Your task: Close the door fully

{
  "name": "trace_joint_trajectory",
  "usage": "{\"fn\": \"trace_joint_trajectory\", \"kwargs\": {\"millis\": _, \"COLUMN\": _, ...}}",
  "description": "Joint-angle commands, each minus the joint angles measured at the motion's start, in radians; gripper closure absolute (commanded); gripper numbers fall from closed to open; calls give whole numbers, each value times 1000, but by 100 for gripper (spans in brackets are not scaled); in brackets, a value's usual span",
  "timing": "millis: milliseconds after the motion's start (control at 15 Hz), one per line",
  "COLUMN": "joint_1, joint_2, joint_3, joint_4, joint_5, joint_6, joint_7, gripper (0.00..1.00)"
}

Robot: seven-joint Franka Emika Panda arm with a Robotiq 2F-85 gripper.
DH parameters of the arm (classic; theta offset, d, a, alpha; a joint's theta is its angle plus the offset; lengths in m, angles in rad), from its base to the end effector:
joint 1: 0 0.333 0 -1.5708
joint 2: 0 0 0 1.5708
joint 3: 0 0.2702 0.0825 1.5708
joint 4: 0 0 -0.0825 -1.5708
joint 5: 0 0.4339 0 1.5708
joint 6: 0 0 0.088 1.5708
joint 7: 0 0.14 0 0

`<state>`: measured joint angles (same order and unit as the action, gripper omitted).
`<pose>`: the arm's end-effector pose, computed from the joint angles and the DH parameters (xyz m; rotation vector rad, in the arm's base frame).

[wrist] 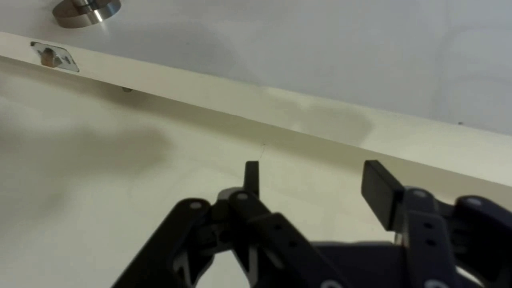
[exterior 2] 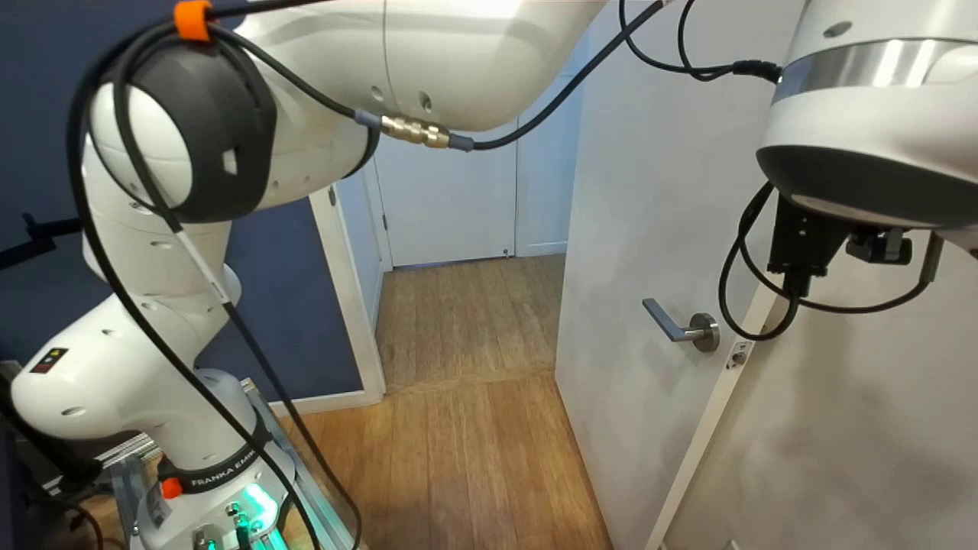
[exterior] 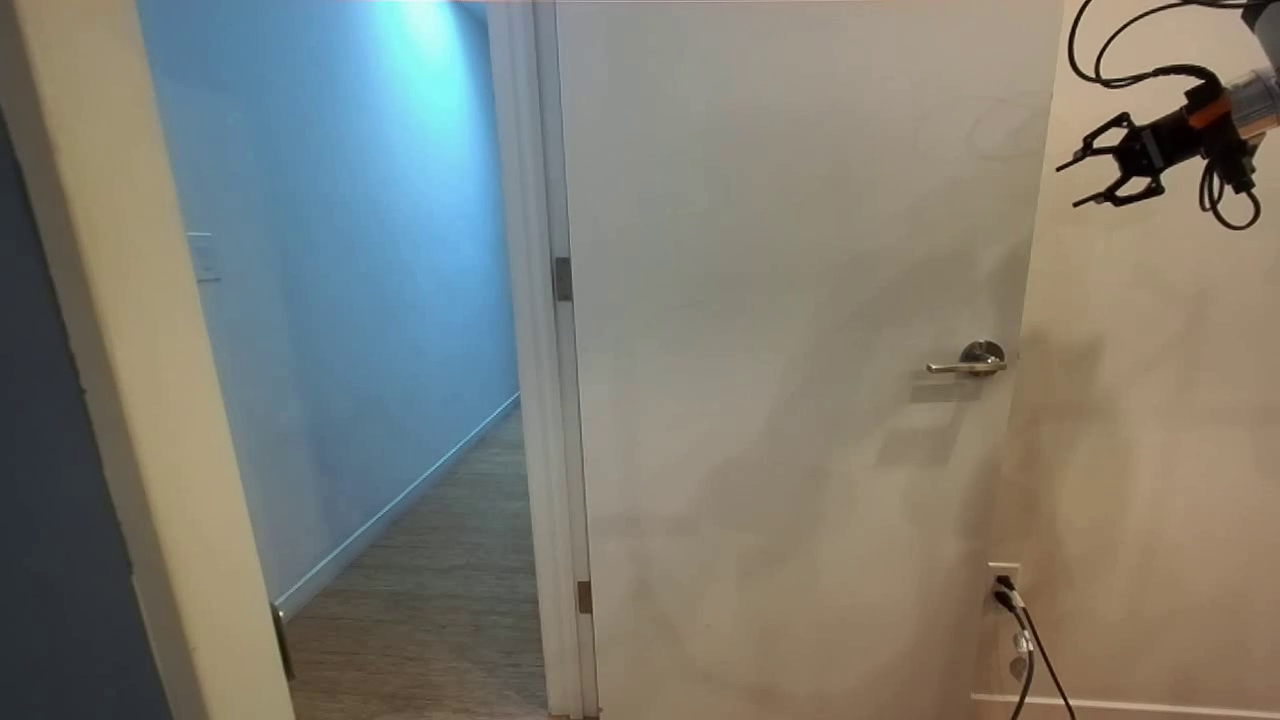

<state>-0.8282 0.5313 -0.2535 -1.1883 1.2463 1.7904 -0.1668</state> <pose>0.4917 -0.5900 0.4823 -1.8237 1.1402 -0.8362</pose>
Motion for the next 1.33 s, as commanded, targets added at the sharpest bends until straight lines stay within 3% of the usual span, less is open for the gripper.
{"fn": "trace_joint_trajectory", "kwargs": {"millis": 0, "joint_1": -23, "joint_2": 59, "joint_3": 47, "joint_4": 90, "joint_5": 70, "joint_6": 29, "joint_7": 67, "gripper": 64}}
{"fn": "trace_joint_trajectory", "kwargs": {"millis": 333, "joint_1": -20, "joint_2": 83, "joint_3": 76, "joint_4": 115, "joint_5": 119, "joint_6": 75, "joint_7": 71, "gripper": 98}}
{"fn": "trace_joint_trajectory", "kwargs": {"millis": 1067, "joint_1": -54, "joint_2": 70, "joint_3": 79, "joint_4": 100, "joint_5": 46, "joint_6": -191, "joint_7": 58, "gripper": 100}}
{"fn": "trace_joint_trajectory", "kwargs": {"millis": 1267, "joint_1": -50, "joint_2": 20, "joint_3": 64, "joint_4": 36, "joint_5": 12, "joint_6": -297, "joint_7": -6, "gripper": 100}}
